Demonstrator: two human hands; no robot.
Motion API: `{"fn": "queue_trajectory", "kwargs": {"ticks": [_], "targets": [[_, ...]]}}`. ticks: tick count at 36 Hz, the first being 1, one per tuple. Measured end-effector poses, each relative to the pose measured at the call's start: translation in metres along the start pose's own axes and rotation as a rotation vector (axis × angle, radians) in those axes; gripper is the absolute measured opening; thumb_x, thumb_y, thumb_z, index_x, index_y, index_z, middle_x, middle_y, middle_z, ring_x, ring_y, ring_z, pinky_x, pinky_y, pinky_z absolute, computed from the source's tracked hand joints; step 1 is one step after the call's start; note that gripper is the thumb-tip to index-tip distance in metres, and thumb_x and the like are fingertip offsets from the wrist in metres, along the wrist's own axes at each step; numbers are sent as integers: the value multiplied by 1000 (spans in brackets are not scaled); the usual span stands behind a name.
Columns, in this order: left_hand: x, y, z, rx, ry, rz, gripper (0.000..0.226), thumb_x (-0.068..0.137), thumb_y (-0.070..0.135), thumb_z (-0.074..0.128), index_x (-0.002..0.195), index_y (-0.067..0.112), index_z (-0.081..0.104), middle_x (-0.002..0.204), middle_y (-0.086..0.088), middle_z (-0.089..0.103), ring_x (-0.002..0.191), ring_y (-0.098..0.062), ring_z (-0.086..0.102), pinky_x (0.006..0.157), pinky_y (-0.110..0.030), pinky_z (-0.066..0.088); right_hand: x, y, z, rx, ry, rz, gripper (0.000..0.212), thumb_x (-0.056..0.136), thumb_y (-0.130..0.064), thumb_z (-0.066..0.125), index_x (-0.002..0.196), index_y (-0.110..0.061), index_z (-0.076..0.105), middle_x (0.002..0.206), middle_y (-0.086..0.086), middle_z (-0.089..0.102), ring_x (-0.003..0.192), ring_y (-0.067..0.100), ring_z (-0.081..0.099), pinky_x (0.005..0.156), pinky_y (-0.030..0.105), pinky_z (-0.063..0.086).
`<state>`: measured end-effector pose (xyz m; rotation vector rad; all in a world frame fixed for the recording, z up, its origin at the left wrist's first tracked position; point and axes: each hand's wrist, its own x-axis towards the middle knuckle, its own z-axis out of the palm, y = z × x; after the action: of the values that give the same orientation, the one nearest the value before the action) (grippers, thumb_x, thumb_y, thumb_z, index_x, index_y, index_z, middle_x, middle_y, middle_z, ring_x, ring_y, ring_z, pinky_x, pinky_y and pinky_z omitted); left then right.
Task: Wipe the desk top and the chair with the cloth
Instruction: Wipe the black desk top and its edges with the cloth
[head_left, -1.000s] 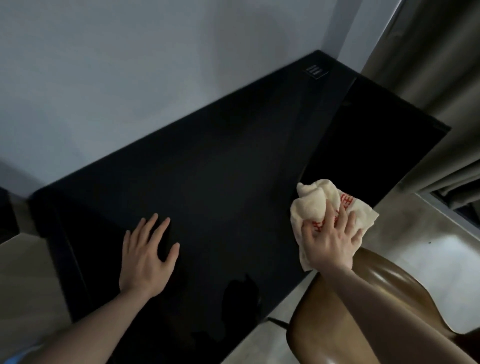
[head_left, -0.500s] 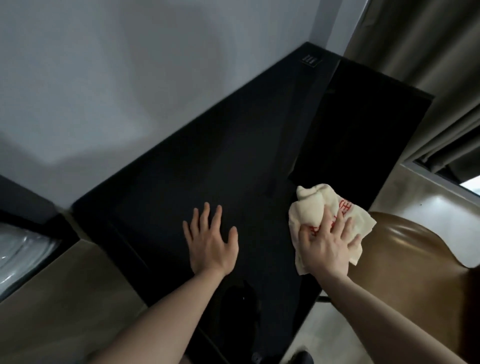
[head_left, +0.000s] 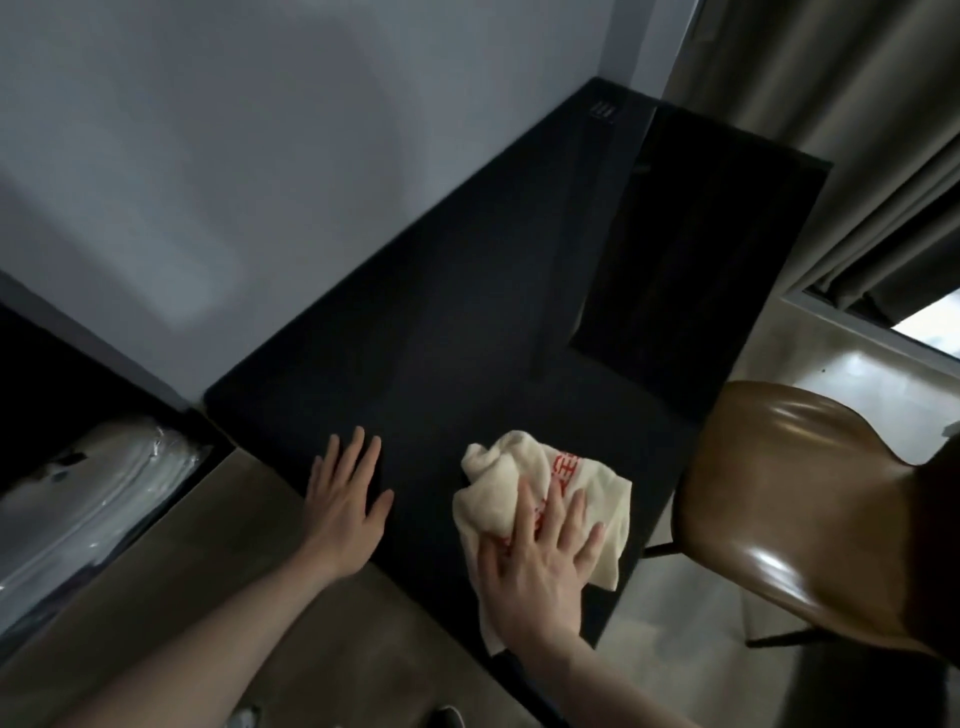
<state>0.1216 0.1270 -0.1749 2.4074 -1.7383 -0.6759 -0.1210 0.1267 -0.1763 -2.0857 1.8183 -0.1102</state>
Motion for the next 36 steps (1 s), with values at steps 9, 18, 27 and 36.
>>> {"fn": "queue_trajectory", "kwargs": {"ticks": [9,18,27,36], "targets": [[5,-3,-22,-7,-44,-9,70,103,30,54,163,29,18,171,8,6,158,-19,-2,127,-35,4,-17,-57,15,103,-130,7,81,88,-58,41,159,-34,12,168,6,-19,149,36,-32,114,68,-18],[15,8,-20,64,16,-40,68,102,33,53,162,31,20,172,4,6,157,-29,1,128,-46,9,31,-50,-11,175,-114,52,91,85,-70,36,158,-41,-8,164,4,-31,143,30,-43,113,65,-25],[48,41,-28,64,-10,-2,66,106,44,42,163,35,11,172,5,-5,157,-29,-10,128,-49,0,74,-23,-21,140,16,136,90,84,-76,37,159,-39,3,170,7,-7,152,34,-25,115,64,-21],[87,82,-22,96,-44,56,65,106,46,38,163,37,7,172,5,-9,157,-28,-12,128,-49,-3,112,4,-35,100,76,170,89,84,-75,38,159,-39,6,170,7,3,154,33,-18,118,63,-17]]}}
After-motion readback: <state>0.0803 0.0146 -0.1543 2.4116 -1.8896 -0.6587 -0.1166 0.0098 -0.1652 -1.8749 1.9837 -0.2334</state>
